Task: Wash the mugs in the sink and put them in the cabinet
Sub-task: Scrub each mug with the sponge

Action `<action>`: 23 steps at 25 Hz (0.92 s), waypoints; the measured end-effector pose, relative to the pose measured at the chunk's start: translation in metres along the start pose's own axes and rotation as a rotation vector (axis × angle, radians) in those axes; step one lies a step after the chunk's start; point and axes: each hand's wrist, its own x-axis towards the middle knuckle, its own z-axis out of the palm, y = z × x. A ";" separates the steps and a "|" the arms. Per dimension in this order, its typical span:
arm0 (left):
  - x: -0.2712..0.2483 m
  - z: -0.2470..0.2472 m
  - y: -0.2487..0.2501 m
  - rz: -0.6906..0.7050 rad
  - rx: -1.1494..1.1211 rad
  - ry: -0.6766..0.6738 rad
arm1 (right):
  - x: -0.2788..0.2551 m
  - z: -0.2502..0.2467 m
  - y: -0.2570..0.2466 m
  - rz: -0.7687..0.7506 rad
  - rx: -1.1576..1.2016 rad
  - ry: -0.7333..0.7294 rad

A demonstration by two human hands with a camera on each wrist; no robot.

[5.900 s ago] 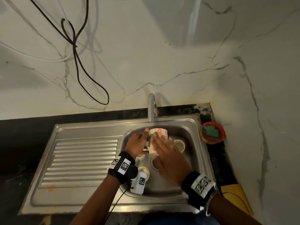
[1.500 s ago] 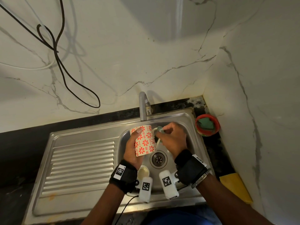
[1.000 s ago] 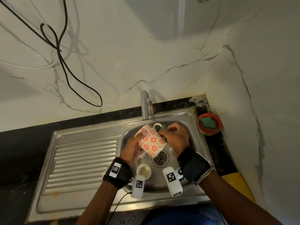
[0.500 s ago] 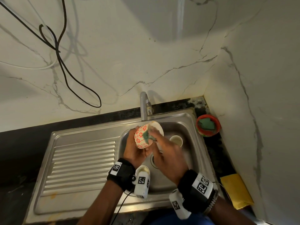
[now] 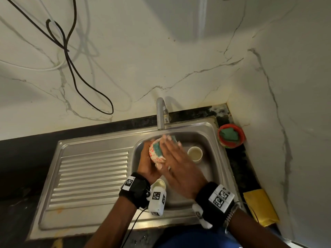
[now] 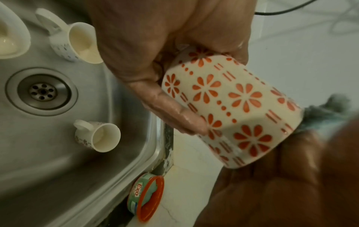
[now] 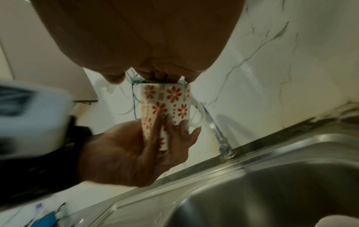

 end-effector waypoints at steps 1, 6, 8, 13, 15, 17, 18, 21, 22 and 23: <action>0.000 -0.001 -0.001 -0.004 -0.007 -0.040 | 0.008 -0.002 0.007 0.031 -0.027 0.009; 0.007 -0.003 0.008 -0.037 -0.021 -0.091 | -0.014 0.009 0.013 0.006 -0.038 0.077; 0.005 -0.001 0.006 -0.075 0.019 -0.102 | -0.012 0.009 0.013 -0.080 -0.069 0.092; 0.008 0.004 0.009 -0.036 0.044 -0.071 | 0.008 -0.005 0.027 0.048 -0.020 0.143; 0.008 -0.002 0.013 -0.010 0.130 -0.042 | -0.003 0.001 0.027 0.092 0.138 0.218; 0.008 -0.005 0.013 0.043 0.252 0.035 | -0.005 0.001 0.028 0.185 0.305 0.305; 0.008 -0.005 0.012 0.082 0.300 0.071 | -0.003 0.000 0.029 0.270 0.416 0.329; 0.005 0.007 0.009 0.238 0.381 0.113 | 0.013 -0.003 0.032 0.529 0.883 0.331; 0.005 0.010 0.006 0.280 0.390 0.123 | 0.017 -0.002 0.034 0.588 1.071 0.346; 0.005 0.013 0.003 0.299 0.375 0.133 | 0.020 -0.001 0.035 0.624 1.203 0.358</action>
